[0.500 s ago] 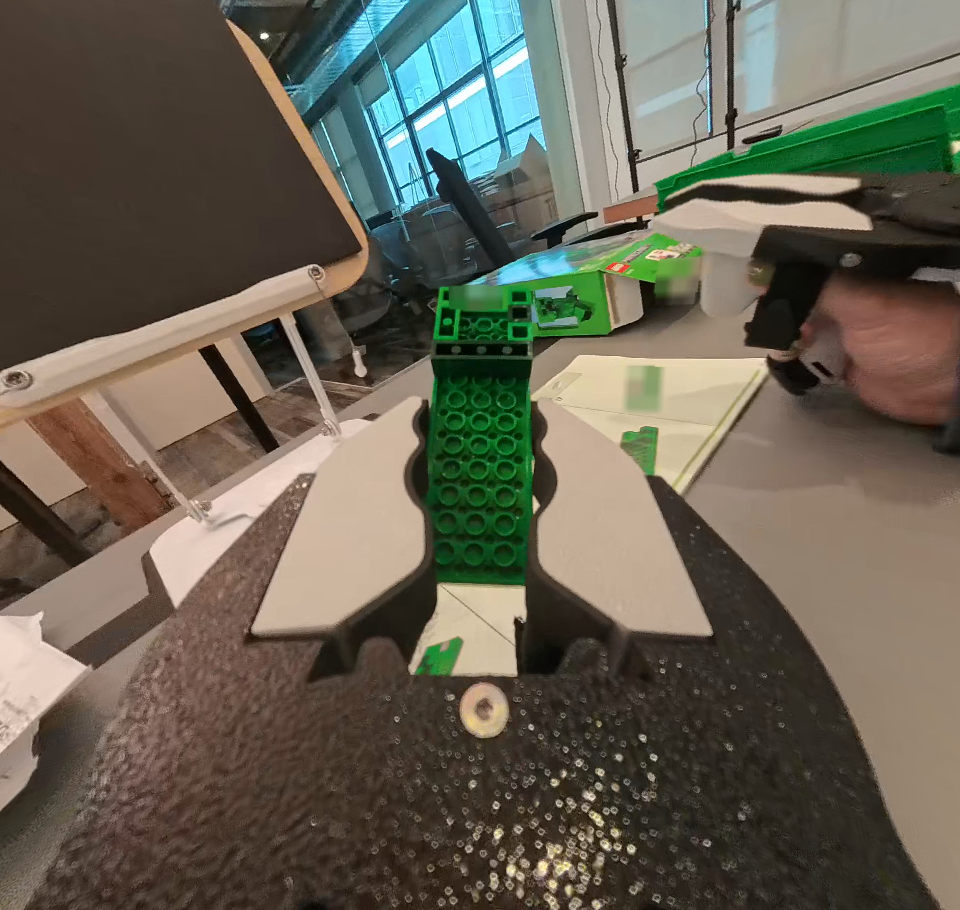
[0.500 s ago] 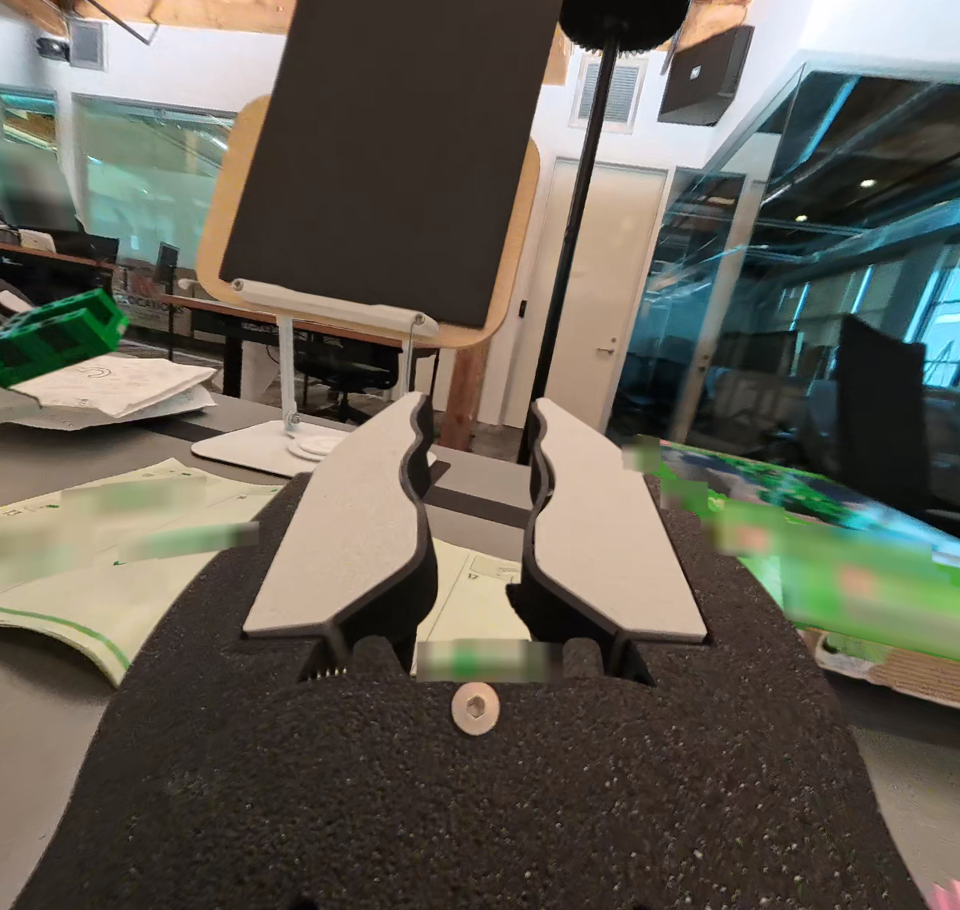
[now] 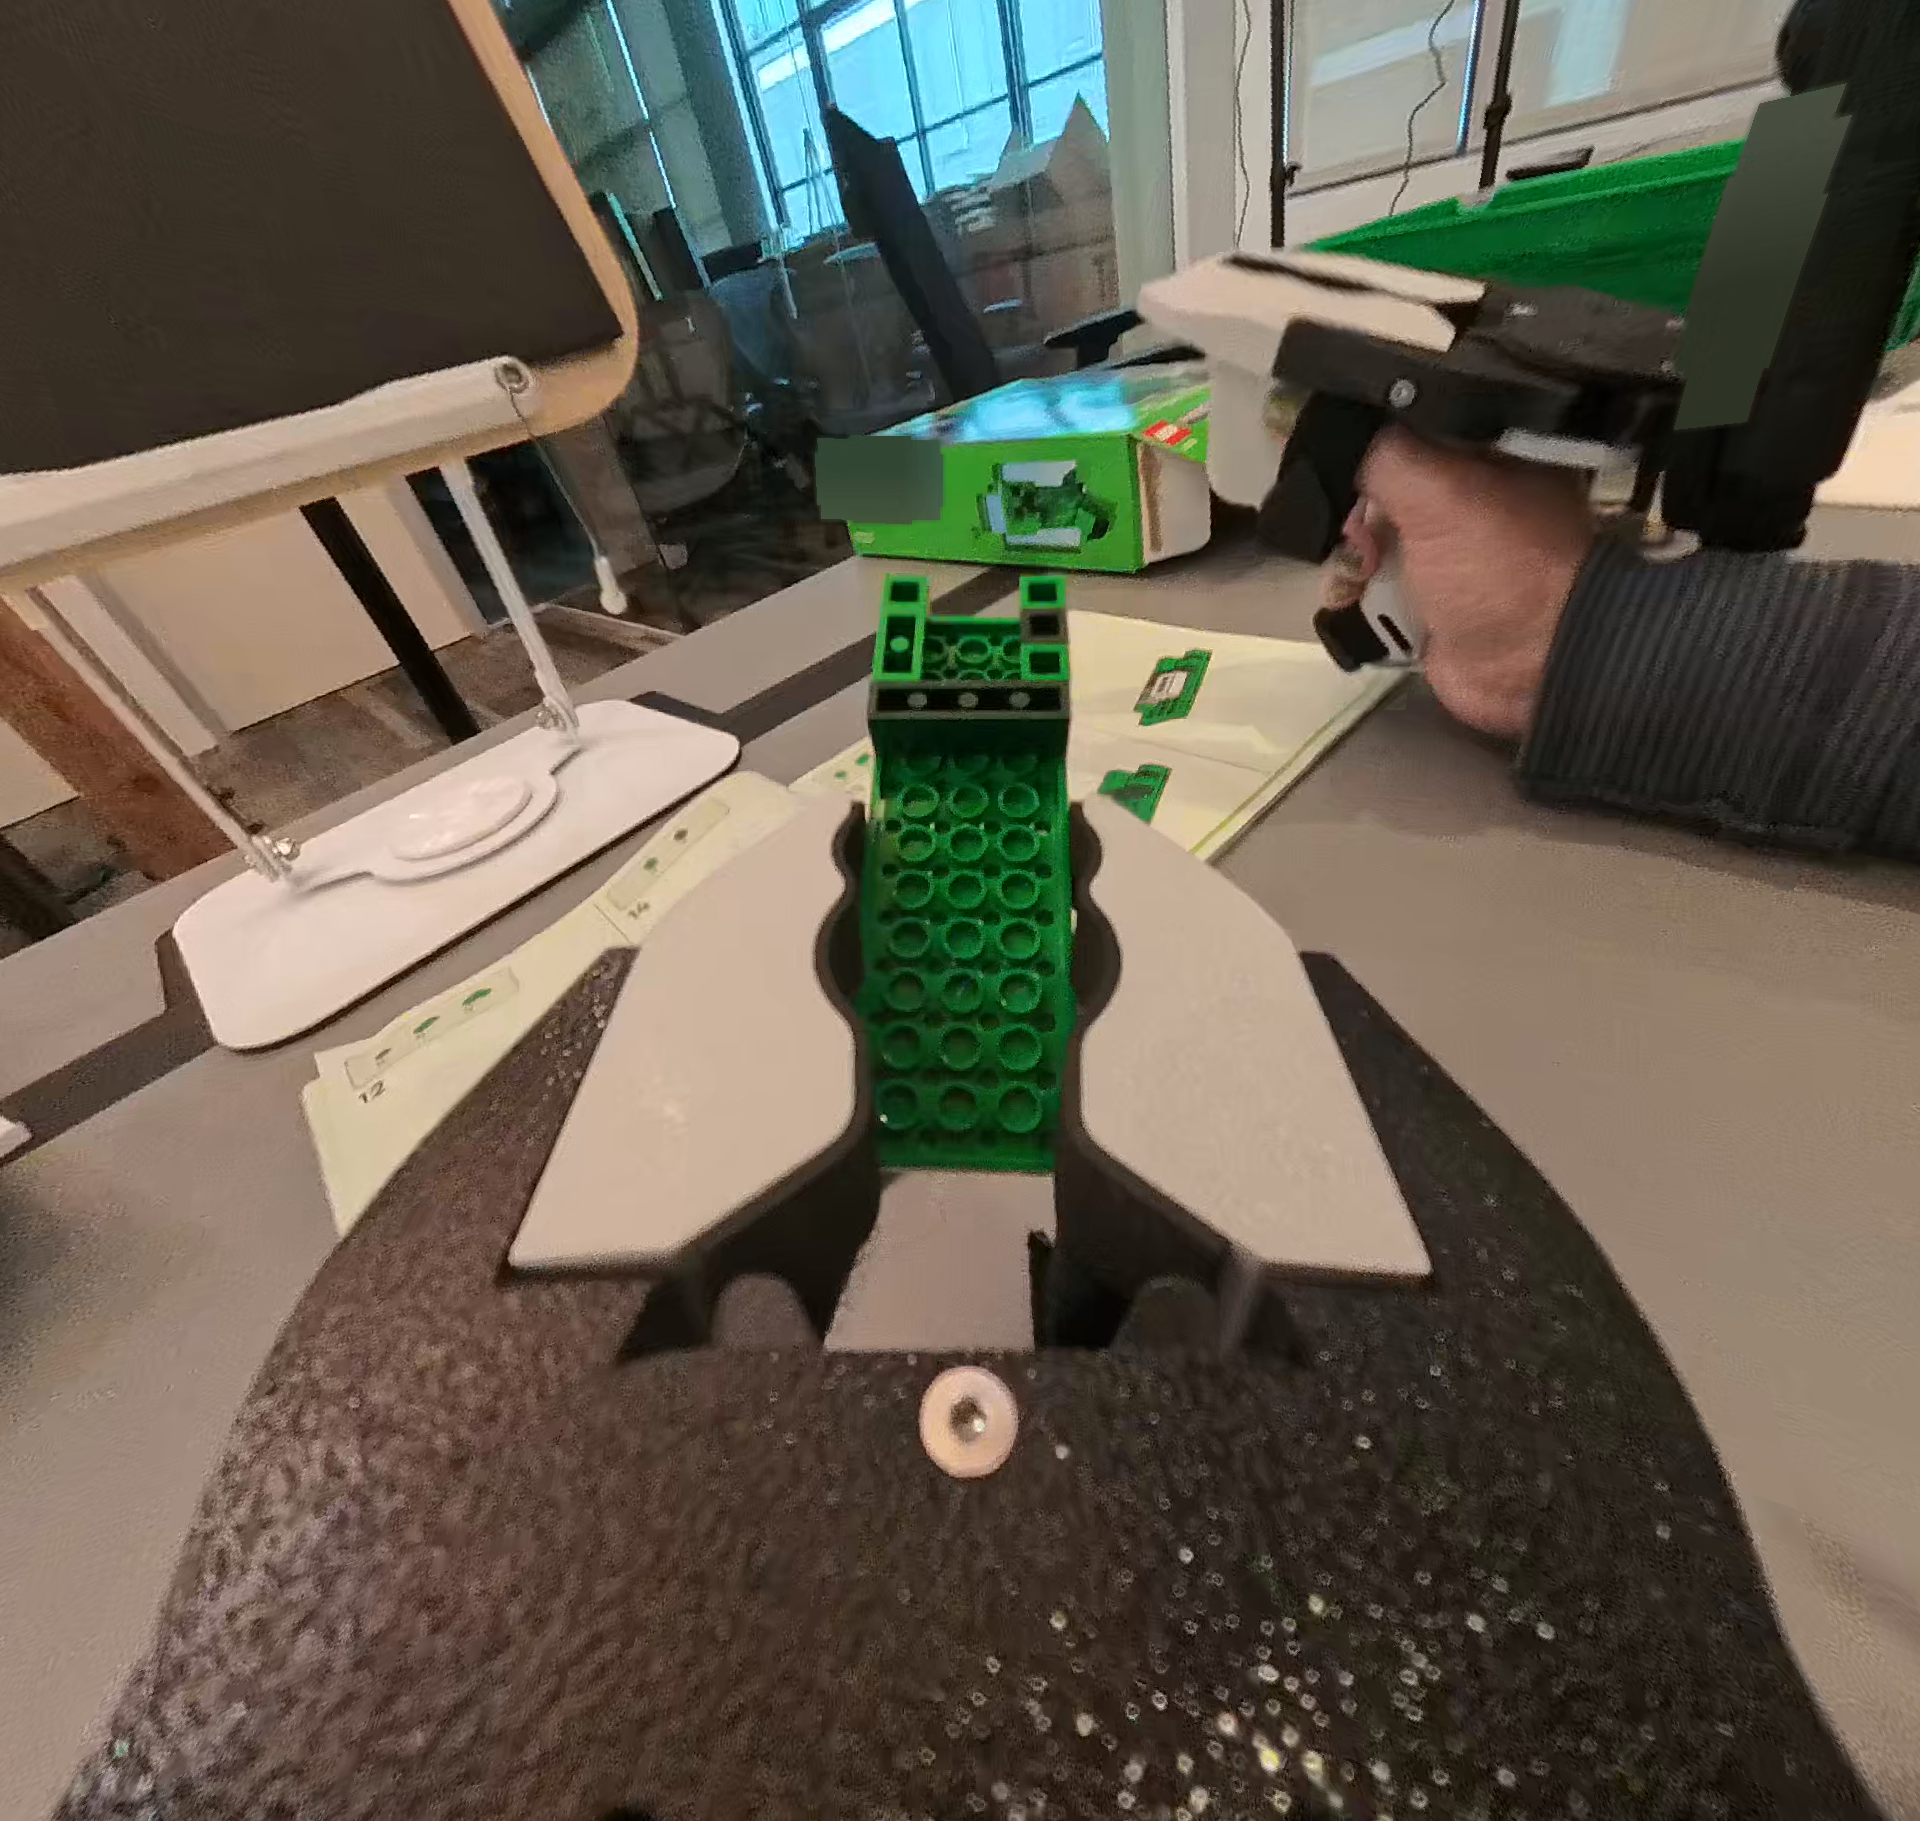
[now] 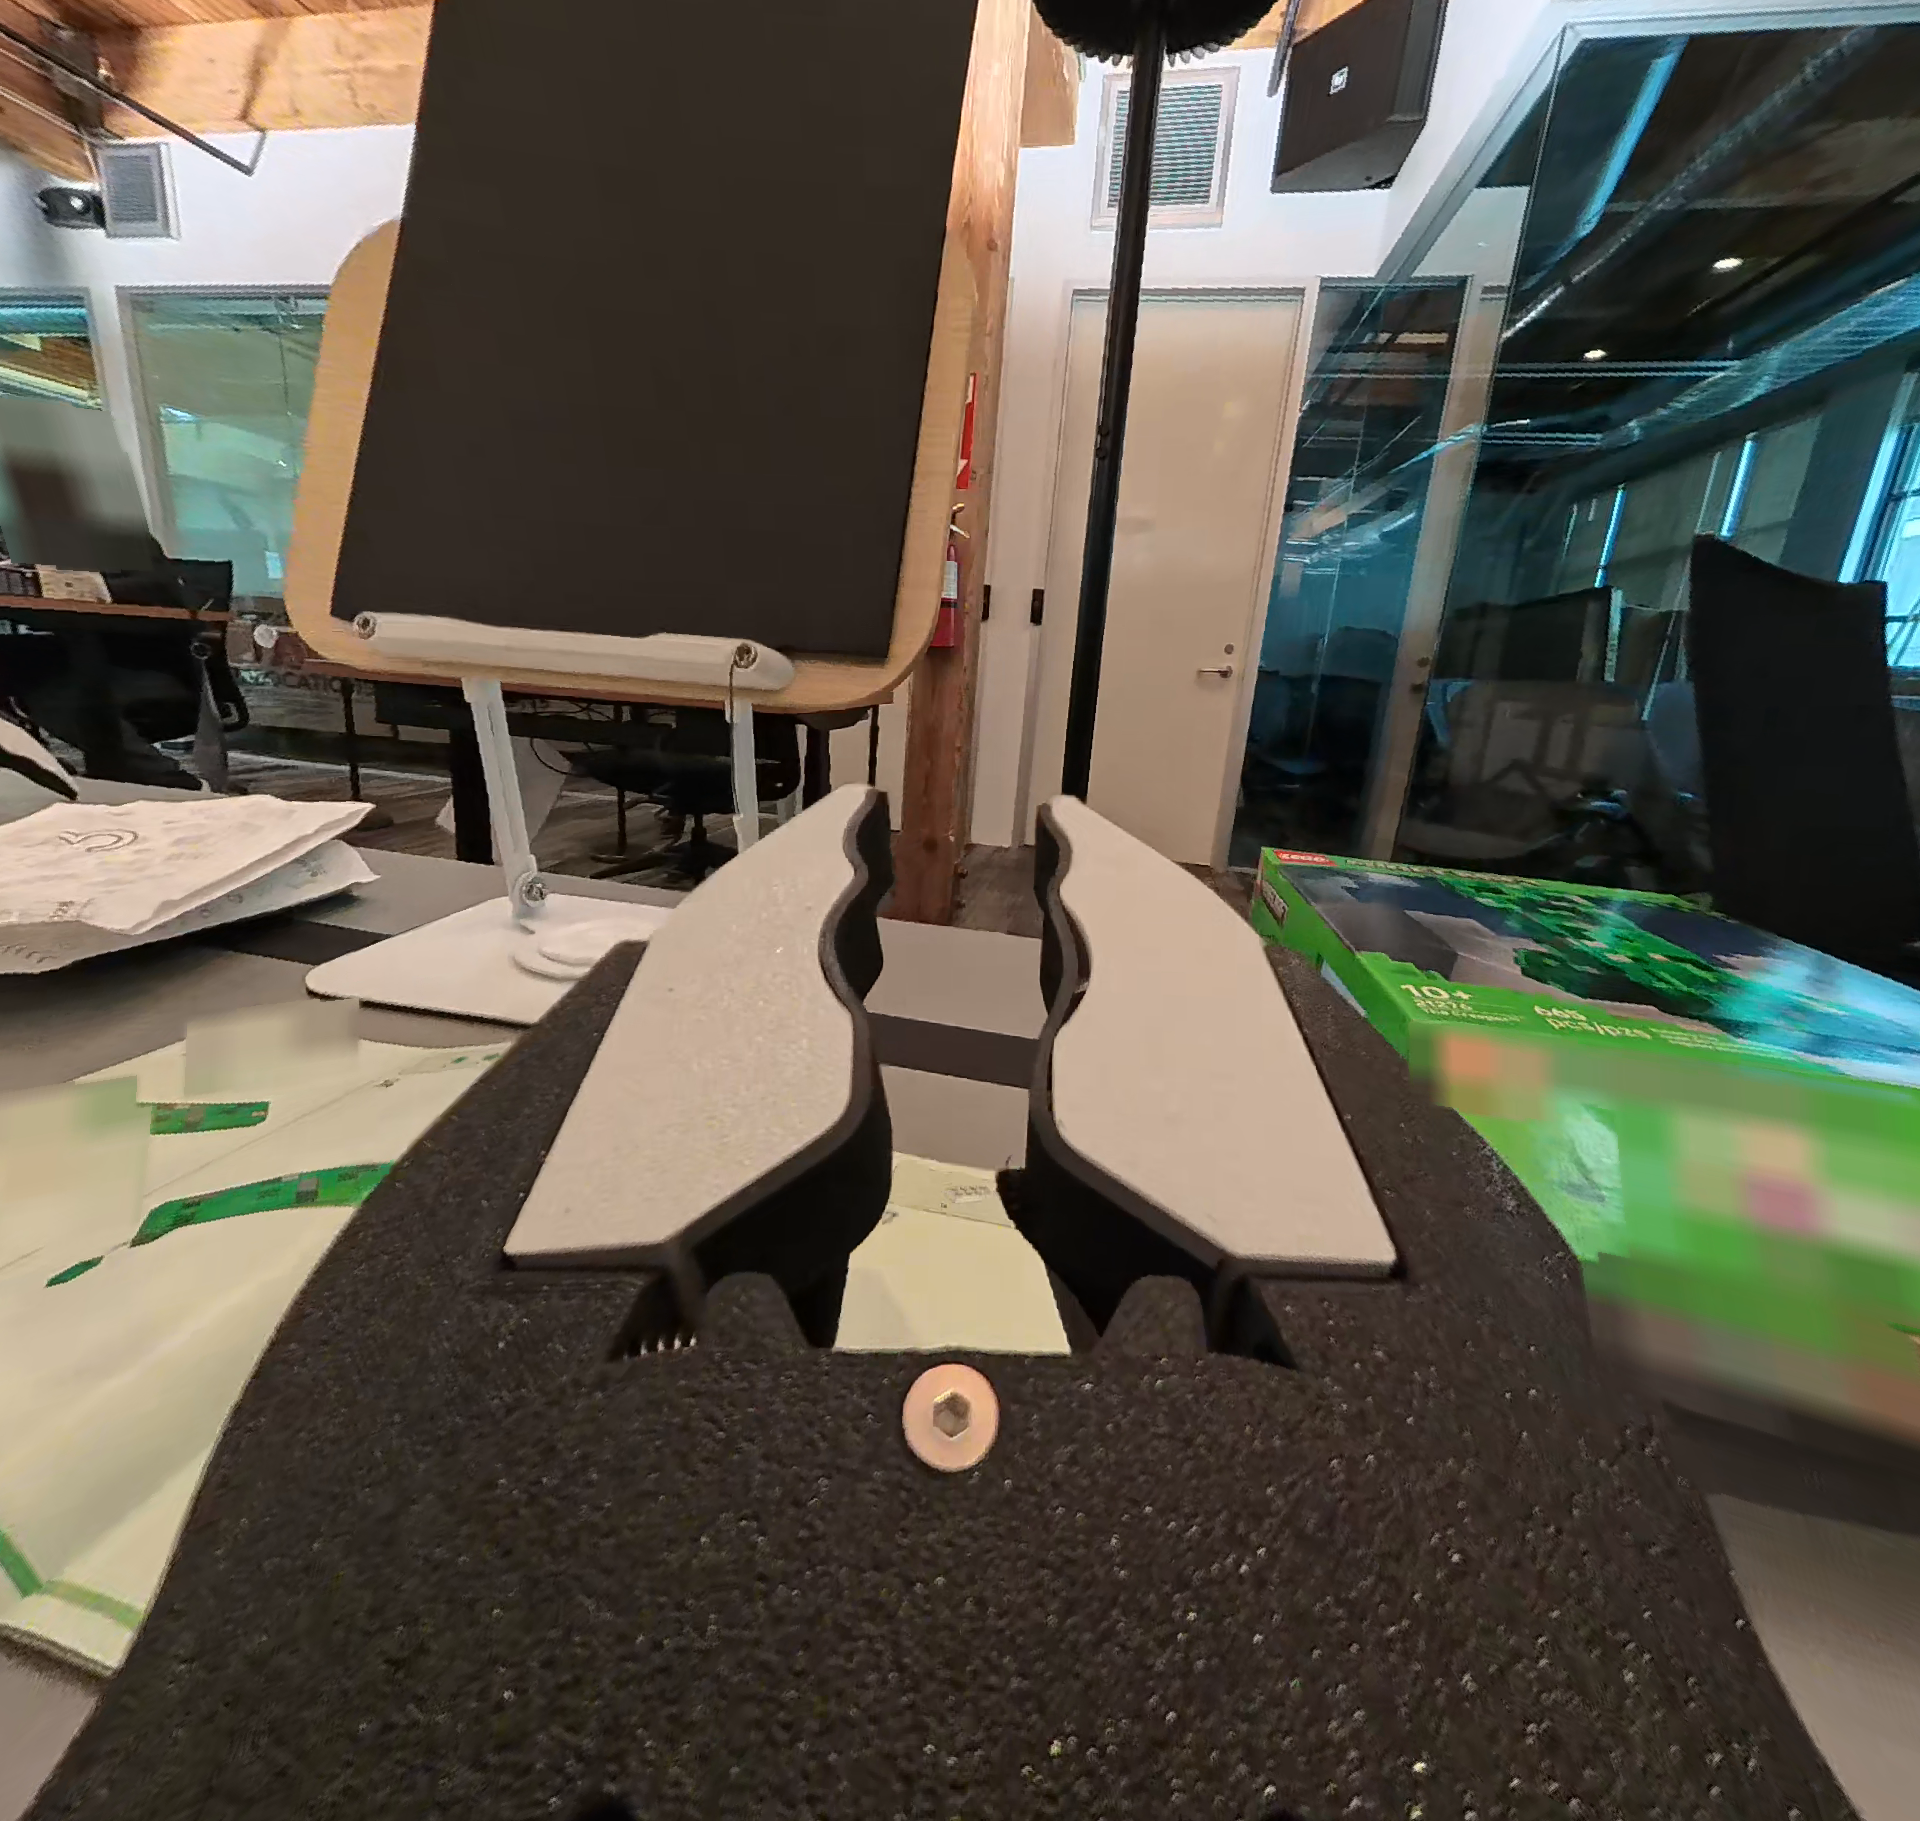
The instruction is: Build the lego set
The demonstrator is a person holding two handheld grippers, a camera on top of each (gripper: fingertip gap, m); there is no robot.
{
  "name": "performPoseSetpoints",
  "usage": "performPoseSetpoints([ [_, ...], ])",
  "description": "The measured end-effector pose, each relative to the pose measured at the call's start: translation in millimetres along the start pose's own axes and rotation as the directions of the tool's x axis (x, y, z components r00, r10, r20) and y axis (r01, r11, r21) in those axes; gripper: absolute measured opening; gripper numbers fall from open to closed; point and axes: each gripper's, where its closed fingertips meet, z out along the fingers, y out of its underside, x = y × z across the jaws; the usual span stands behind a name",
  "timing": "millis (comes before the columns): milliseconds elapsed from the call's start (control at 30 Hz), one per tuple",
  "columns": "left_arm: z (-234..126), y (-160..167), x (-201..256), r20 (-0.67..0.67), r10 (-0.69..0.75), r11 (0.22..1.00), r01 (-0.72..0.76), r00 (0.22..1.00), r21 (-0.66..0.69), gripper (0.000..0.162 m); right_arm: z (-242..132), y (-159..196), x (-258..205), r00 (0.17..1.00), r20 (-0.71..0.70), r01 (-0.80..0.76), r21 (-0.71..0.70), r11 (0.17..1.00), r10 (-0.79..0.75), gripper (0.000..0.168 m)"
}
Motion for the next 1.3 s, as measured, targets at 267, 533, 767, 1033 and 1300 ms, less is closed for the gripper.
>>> performPoseSetpoints([
  [267,3.7,18.3,16.6,-0.033,0.11,0.985,-0.113,0.993,-0.131,0.036,0.6,-15.9,4.5,1.0,-0.005,0.024,0.034,0.999,-0.024,0.02],
  [533,8.3,28.8,20.5,-0.049,0.167,0.965,-0.174,0.985,-0.198,0.036,-0.3,-22.3,24.3,0.992,-0.029,-0.122,0.052,0.991,0.123,0.02],
  [767,-19.1,39.1,33.2,-0.165,0.046,0.957,-0.091,0.985,-0.275,0.036,4.0,-16.1,13.6,0.992,0.02,-0.125,0.009,0.992,0.125,0.02],
  [1033,-87.0,51.7,27.7,-0.213,-0.02,0.909,-0.071,0.977,-0.41,0.036,-2.0,-21.5,-89.6,0.905,0.423,-0.065,0.039,0.997,0.043,0.023],
  [1300,-133.2,51.9,14.1,-0.248,0.064,0.948,-0.136,0.967,-0.286,0.036,-103.9,-9.7,-273.1,0.14,0.964,-0.049,-0.222,0.974,0.226,0.069],
])
